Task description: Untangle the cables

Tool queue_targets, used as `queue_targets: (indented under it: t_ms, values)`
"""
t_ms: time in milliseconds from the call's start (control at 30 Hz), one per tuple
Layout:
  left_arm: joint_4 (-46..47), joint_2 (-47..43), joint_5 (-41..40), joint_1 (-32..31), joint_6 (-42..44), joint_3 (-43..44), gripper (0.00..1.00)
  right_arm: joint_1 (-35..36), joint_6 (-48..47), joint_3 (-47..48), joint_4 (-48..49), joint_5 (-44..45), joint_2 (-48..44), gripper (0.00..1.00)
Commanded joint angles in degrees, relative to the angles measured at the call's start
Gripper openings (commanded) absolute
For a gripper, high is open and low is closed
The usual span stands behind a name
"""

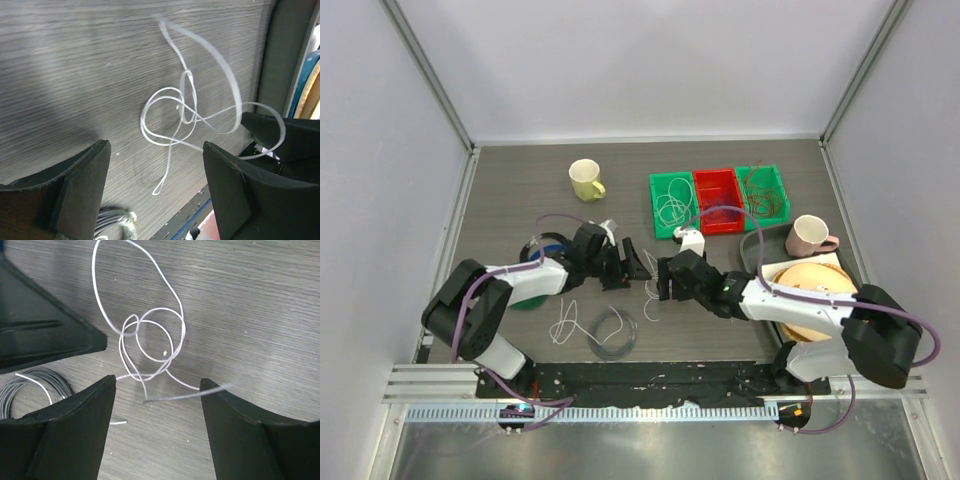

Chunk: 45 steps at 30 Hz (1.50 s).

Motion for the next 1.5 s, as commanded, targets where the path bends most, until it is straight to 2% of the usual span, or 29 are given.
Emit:
queue_targets:
  t_ms: [0,67,100,167,267,300,333,433,567,700,733,800,900,1000,1200,1467]
  values:
    - [3.86,3.08,0.56,-2.49,0.06,4.03,0.8,-0.2,1.05,-1.88,-2.09,0.82,-8.36,0.77]
    - [3.69,5.37,0.12,-3.54,0.06,5.61,0.8,-0.12,0.87,-3.28,-2.97,2.3,-12.84,0.8]
    - [3.69,6.24,-0.05,-3.99,0.06,6.22,0.8,-0.2,0.79,-3.73,-3.15,2.75,-14.25,0.88]
    - [2.99,8.17,-1.54,-5.47,0.24,8.15,0.8,-0.2,0.52,-4.61,-4.64,4.15,-18.2,0.89]
    - [-3.41,10.9,-7.06,-8.28,1.64,12.71,0.76,-0.2,0.35,-6.02,-7.1,6.97,-23.03,0.89]
    - [-8.48,11.61,-11.7,-9.08,2.95,13.95,0.73,-0.2,0.35,-6.72,-7.63,8.54,-24.35,0.89]
    - [-10.79,12.49,-13.57,-9.78,3.4,15.53,0.65,-0.2,0.26,-6.9,-8.5,9.17,-25.41,0.89]
    - [-16.52,14.34,-19.47,-12.33,4.46,18.71,0.53,-0.2,-0.09,-7.86,-10.27,11.97,-29.54,0.89]
    - [-21.88,15.65,-26.24,-16.2,4.98,21.52,0.48,-0.29,-0.62,-8.74,-12.2,15.41,-33.41,0.89]
    - [-25.22,18.29,-27.65,-18.23,5.16,25.03,0.27,-0.29,-1.15,-9.71,-13.25,18.57,-36.66,0.89]
    - [-25.84,18.64,-28.09,-18.84,5.07,25.56,0.16,-0.29,-1.06,-9.8,-13.52,19.18,-37.11,0.89]
    - [-26.98,19.08,-29.06,-19.28,5.51,26.53,0.0,-0.29,-1.59,-10.24,-13.96,20.59,-37.99,0.89]
    - [-31.62,19.09,-31.86,-19.28,9.02,31.26,0.0,-0.29,-1.5,-11.2,-14.66,22.79,-39.39,0.89]
    - [-34.27,15.32,-36.78,-19.28,11.66,36.02,0.0,-0.29,-1.24,-11.91,-16.41,24.63,-41.06,0.89]
    - [-28.06,5.38,-41.18,-19.28,17.97,40.5,0.0,-0.29,1.67,-14.28,-16.87,32.19,-46.51,0.89]
    - [-27.6,8.18,-43.3,-16.04,25.37,54.2,0.0,-0.29,3.16,-22.01,-11.15,34.4,-57.75,0.89]
